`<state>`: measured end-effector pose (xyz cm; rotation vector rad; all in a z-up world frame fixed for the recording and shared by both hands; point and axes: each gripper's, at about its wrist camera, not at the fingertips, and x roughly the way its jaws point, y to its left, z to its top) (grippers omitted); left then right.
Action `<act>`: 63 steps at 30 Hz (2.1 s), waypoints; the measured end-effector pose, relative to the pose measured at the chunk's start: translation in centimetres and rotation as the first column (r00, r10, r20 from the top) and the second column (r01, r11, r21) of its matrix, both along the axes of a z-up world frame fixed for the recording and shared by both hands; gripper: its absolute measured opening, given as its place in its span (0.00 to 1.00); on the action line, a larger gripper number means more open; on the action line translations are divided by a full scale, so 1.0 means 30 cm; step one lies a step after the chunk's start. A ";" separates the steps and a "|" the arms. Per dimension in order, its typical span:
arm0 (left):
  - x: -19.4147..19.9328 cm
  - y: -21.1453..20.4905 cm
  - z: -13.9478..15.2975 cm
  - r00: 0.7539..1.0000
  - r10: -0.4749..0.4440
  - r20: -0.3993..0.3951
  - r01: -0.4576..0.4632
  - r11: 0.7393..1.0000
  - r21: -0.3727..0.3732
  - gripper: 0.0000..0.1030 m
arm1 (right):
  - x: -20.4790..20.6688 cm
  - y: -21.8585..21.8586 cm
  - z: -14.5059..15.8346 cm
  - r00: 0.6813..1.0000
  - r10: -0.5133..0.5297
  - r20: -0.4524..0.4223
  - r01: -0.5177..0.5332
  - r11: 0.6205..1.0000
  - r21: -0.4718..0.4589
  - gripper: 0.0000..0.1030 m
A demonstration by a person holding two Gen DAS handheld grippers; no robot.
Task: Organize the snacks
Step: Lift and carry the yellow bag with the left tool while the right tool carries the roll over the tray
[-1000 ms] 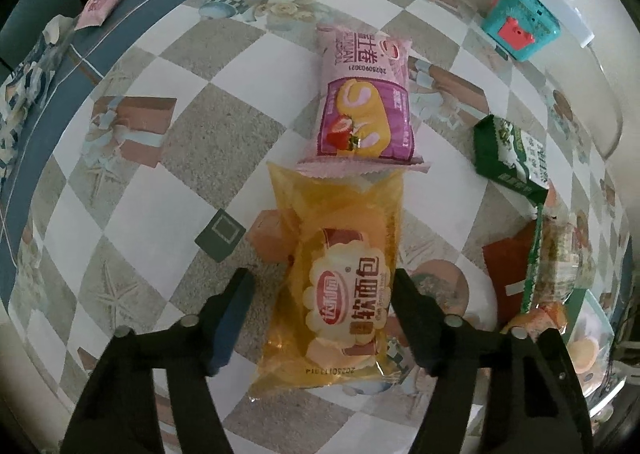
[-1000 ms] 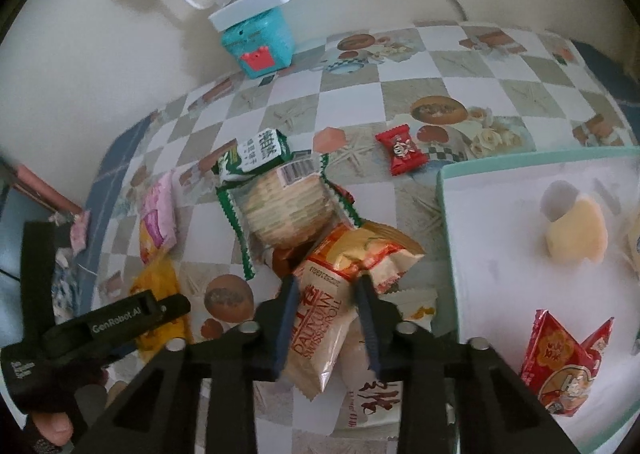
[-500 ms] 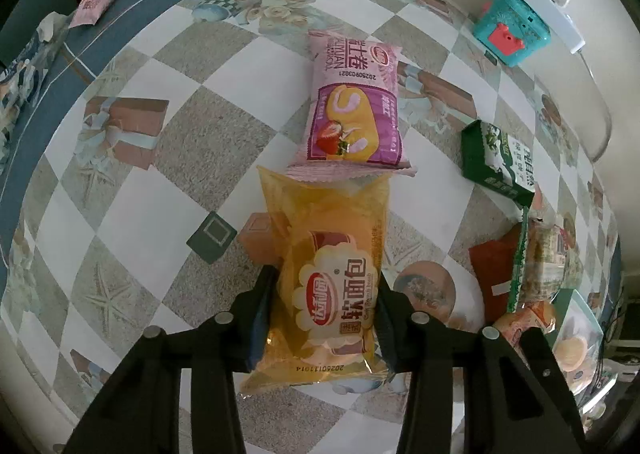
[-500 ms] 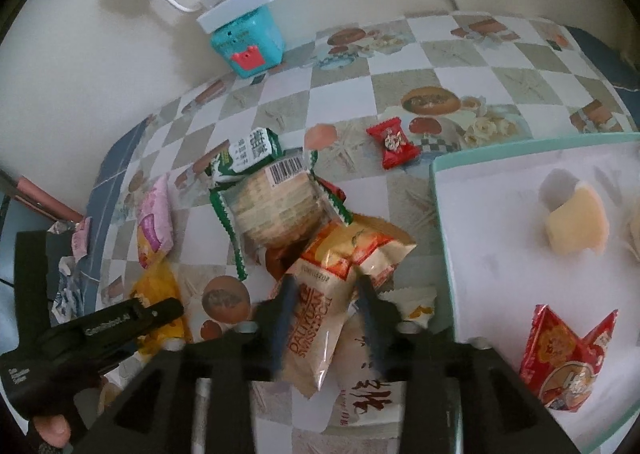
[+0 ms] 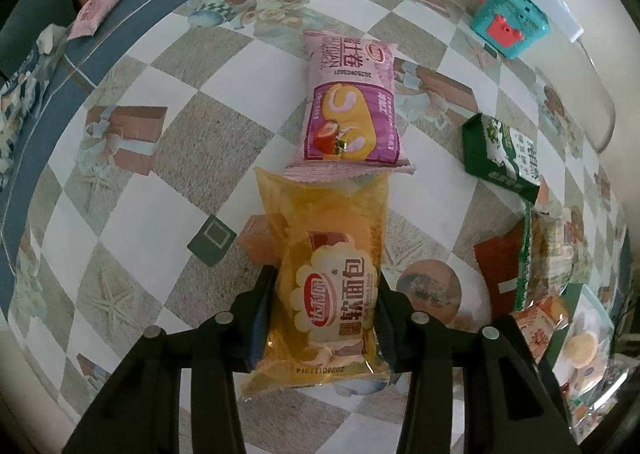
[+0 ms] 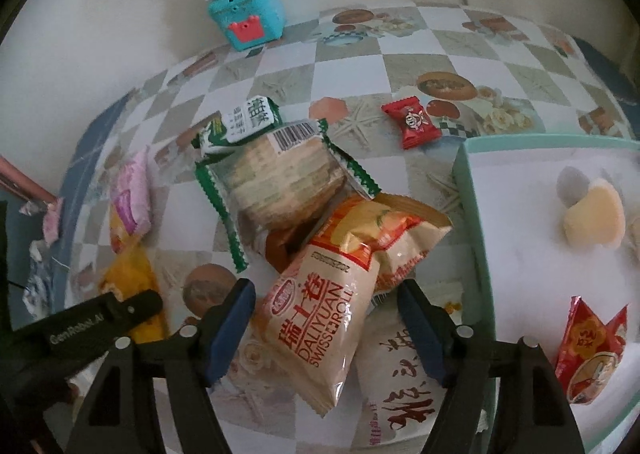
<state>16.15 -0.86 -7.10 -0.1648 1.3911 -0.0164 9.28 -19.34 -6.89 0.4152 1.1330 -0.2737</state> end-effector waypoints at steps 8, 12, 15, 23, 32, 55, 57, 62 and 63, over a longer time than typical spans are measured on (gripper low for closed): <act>0.002 -0.031 -0.002 1.000 -0.014 0.004 0.013 0.999 0.031 0.45 | -0.026 -0.031 0.029 1.000 -0.025 0.013 0.025 1.000 0.016 0.51; 0.001 -0.022 0.000 1.000 0.002 0.003 -0.002 1.000 0.015 0.42 | -0.030 -0.032 0.046 1.000 -0.024 0.020 0.024 1.000 0.019 0.47; 0.002 -0.015 -0.002 1.000 0.007 -0.001 -0.007 1.000 0.007 0.41 | -0.033 -0.036 0.066 0.999 -0.028 0.032 0.028 0.999 0.022 0.47; -0.008 -0.006 0.023 1.000 0.011 0.007 -0.010 1.000 -0.024 0.41 | -0.073 -0.062 0.187 0.991 -0.049 0.123 0.047 0.999 0.020 0.46; -0.033 0.028 0.130 0.997 0.023 0.071 -0.018 0.998 -0.065 0.41 | -0.117 -0.072 0.310 0.976 -0.062 0.209 0.062 0.998 0.009 0.46; -0.143 -0.247 0.410 0.942 -0.162 0.293 0.207 0.970 -0.128 0.41 | -0.361 -0.383 0.456 0.906 -0.306 0.293 0.334 0.941 -0.047 0.46; -0.167 -0.313 0.416 0.930 -0.209 0.302 0.256 0.958 -0.125 0.41 | -0.406 -0.436 0.460 0.886 -0.372 0.277 0.403 0.913 -0.062 0.46; -0.222 -0.467 0.407 0.896 -0.317 0.310 0.362 0.927 -0.101 0.41 | -0.489 -0.540 0.437 0.848 -0.471 0.244 0.498 0.865 -0.060 0.46; -0.235 -0.499 0.402 0.888 -0.339 0.310 0.384 0.918 -0.099 0.41 | -0.497 -0.550 0.428 0.844 -0.483 0.233 0.509 0.858 -0.064 0.46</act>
